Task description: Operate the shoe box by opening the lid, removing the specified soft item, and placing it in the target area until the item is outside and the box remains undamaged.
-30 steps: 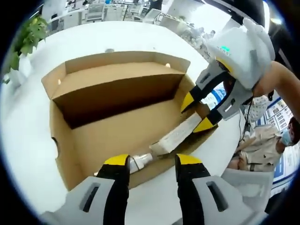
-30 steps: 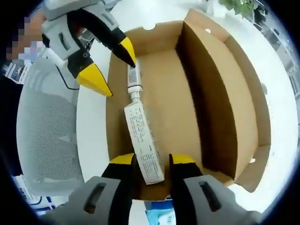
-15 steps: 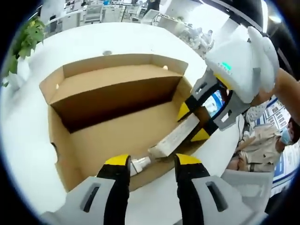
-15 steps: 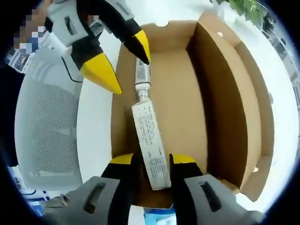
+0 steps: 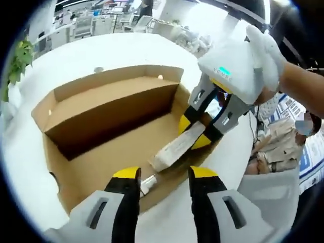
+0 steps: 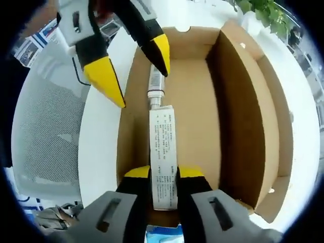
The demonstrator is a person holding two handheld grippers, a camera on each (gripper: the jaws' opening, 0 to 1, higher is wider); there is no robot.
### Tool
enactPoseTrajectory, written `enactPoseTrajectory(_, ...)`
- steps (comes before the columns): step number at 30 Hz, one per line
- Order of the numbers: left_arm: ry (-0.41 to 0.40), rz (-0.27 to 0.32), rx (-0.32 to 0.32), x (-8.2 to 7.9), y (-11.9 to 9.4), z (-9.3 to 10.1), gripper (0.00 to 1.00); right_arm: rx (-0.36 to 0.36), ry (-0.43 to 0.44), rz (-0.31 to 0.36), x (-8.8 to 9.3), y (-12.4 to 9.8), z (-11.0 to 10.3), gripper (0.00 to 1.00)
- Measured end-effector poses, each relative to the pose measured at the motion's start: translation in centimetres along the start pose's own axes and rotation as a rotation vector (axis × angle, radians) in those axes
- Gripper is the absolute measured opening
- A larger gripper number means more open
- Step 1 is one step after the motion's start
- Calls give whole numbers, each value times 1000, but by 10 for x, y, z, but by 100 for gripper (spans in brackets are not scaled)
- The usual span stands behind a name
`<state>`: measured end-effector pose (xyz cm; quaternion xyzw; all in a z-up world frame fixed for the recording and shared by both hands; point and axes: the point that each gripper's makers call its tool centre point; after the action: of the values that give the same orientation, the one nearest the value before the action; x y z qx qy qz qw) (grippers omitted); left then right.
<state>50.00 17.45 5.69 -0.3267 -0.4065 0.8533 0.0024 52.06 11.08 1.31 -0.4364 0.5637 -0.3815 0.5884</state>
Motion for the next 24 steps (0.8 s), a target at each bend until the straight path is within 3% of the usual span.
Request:
enactPoseTrajectory(5,144,0,19,-8,3,0,39,19,-43,40,-12,-20,2,15)
enactPoseTrajectory(9,348,30,43,-20,5,7,42,19,-60,65,-19,-36,1,15)
enactPoseTrajectory(12,440,34,77,-22,7,15,40,13,-72,70,-21,-44,0,15)
enactPoseTrajectory(15,530,97,124,-33,7,28,33,4,-82,80,-25,-53,-5,15)
enactPoseTrajectory(16,543,126,118,-39,6,28,31,2,-82,81,-26,-55,-6,15)
enactPoseTrajectory(20,548,106,129,-38,7,26,23,-4,-94,94,-30,-63,-10,15)
enactPoseTrajectory(24,574,131,148,-40,3,29,21,-4,-101,110,-31,-67,-11,15)
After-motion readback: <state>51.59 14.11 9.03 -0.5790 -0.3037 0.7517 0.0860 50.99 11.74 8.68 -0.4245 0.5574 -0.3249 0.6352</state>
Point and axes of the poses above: the point that each gripper's makers call its tool centre point, and the gripper's own axes: y roughly forward along the fingers, z roughly to its right, x roughly out of its underside, and after that the axes turned 9 degrees about x, right-handed
